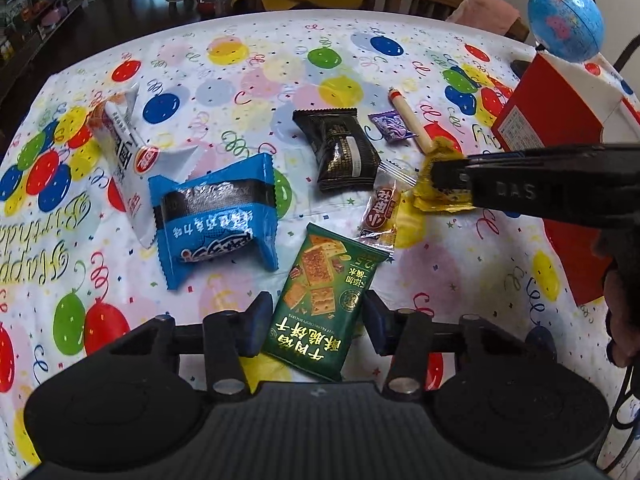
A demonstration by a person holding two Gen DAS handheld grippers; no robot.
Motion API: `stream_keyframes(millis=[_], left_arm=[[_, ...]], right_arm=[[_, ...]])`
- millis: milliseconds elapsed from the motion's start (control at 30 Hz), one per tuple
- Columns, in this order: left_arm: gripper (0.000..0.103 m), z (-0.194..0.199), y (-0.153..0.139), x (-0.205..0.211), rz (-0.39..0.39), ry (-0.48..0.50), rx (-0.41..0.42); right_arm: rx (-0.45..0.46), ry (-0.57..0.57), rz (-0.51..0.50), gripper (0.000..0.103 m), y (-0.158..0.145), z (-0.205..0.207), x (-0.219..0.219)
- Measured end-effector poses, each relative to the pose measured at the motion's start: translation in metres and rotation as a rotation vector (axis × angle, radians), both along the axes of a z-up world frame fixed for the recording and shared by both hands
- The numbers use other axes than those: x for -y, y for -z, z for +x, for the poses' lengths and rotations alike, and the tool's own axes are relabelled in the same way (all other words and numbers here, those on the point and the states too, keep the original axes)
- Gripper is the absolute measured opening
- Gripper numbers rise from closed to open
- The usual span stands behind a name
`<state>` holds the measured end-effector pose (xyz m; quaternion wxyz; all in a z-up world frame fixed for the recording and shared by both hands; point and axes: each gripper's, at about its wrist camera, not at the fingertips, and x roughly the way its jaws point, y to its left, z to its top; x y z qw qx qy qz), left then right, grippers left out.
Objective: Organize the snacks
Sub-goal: 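Grasp the green cracker packet with left tool while right grasps yellow M&M's bag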
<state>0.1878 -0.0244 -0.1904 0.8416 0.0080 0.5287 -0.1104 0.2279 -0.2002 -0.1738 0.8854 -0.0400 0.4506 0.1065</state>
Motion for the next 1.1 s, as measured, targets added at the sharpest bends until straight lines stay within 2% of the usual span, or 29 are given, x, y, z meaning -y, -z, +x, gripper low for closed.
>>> stream_keyframes(millis=[367,533,633,733,833,1100], left_arm=[[0.046,-0.021,-0.014,-0.009,-0.046,-0.024,-0.003],[0.045,-0.035,-0.008,-0.01,-0.039,-0.012,-0.029],[0.045,-0.041,-0.004,-0.008,-0.002,-0.011,-0.026],[0.048,-0.041,-0.003,-0.008,0.001,-0.016,-0.024],[0.064,-0.04,-0.002,-0.005,0.01,-0.011,-0.022],[0.065,-0.035,0.002,0.001,0.041,0.001,-0.01]], right_arm=[[-0.005,0.044,0.016,0.024,-0.021,-0.04,0.011],[-0.024,0.058,0.027,0.024,-0.02,-0.062,0.013],[-0.032,0.06,0.027,0.024,-0.018,-0.073,0.012],[-0.033,0.067,0.03,0.024,-0.019,-0.082,0.013],[-0.029,0.078,0.036,0.024,-0.023,-0.091,0.015],[-0.014,0.105,0.03,0.024,-0.033,-0.111,0.019]])
